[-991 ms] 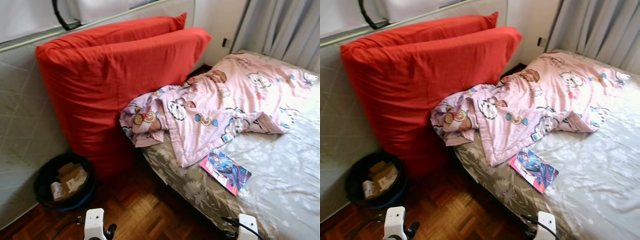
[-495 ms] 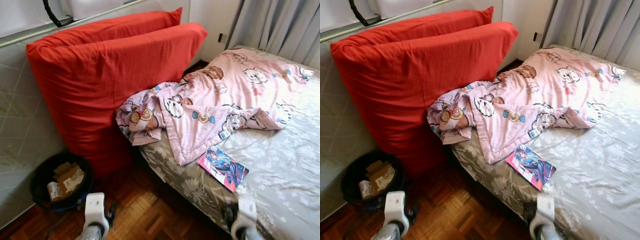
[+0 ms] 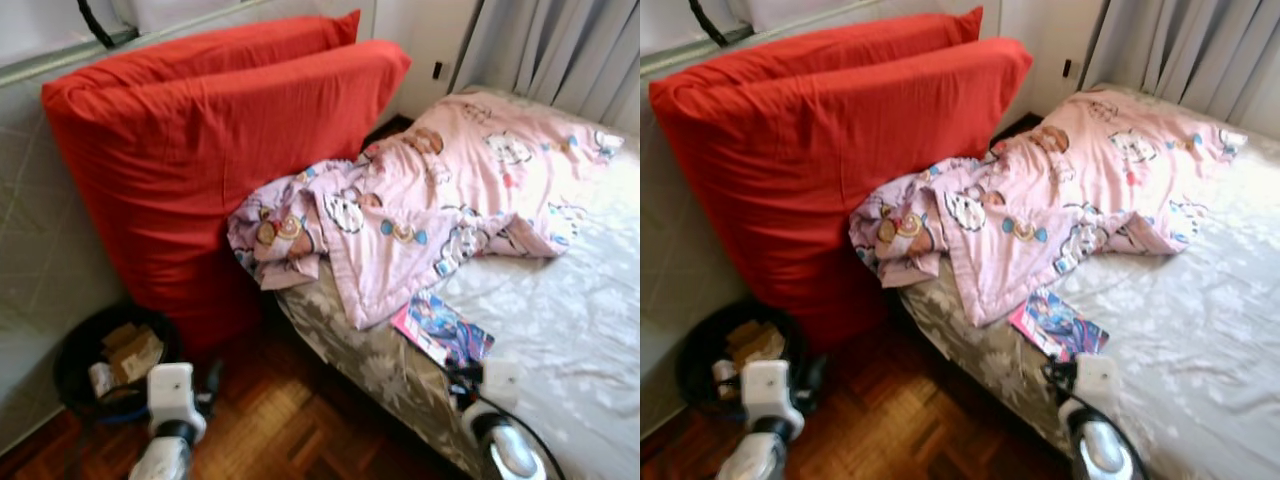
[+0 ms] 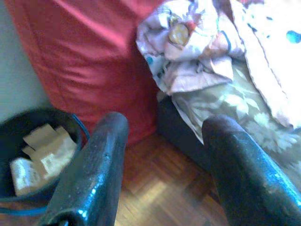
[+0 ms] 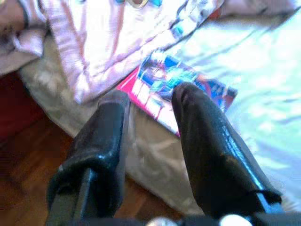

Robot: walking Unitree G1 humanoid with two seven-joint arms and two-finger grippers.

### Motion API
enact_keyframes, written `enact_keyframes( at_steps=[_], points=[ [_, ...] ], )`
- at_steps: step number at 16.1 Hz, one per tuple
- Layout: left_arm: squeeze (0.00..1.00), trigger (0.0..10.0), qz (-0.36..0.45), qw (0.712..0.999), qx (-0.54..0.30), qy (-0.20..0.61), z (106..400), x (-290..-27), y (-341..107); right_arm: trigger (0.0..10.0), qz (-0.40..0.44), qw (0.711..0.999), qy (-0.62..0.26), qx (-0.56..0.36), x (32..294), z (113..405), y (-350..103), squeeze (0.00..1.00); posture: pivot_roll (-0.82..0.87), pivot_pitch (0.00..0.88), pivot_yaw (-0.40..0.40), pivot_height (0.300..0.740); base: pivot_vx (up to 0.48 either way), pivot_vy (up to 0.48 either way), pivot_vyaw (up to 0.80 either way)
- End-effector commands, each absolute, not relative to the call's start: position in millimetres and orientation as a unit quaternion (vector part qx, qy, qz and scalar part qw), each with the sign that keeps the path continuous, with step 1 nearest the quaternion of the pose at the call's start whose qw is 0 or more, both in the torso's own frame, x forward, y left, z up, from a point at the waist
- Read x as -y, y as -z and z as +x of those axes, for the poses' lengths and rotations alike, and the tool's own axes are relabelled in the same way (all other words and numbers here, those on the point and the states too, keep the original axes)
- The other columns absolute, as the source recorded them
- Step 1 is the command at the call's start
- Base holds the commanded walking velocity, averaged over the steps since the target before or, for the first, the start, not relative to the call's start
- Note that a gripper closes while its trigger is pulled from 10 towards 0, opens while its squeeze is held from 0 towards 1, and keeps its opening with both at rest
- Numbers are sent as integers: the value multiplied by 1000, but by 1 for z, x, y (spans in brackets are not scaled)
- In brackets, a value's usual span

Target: Clean up the room

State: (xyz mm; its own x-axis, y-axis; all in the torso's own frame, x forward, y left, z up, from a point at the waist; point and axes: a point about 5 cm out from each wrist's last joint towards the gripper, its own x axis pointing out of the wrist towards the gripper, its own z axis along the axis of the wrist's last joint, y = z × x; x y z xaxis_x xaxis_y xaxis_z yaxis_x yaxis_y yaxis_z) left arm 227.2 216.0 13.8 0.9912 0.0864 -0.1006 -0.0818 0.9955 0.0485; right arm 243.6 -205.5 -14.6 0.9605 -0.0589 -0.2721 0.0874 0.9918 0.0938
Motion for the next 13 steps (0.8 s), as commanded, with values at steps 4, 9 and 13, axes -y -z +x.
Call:
enact_keyframes(
  at_steps=[4,9,13],
  points=[
    [0,10000,16,1000,-20,-17,236,-208,-36,10000,31,997,19,-61,192,259,-16,0,-17,76,-14,740,0,0,0],
    [0,10000,10,999,-38,-10,237,-202,-34,10000,25,997,30,-72,186,253,-13,0,-22,62,-8,685,0,0,0],
    [0,10000,11,999,-45,-18,236,-207,-36,10000,23,997,38,-70,186,252,-16,0,-21,56,-8,680,0,0,0]
  ],
)
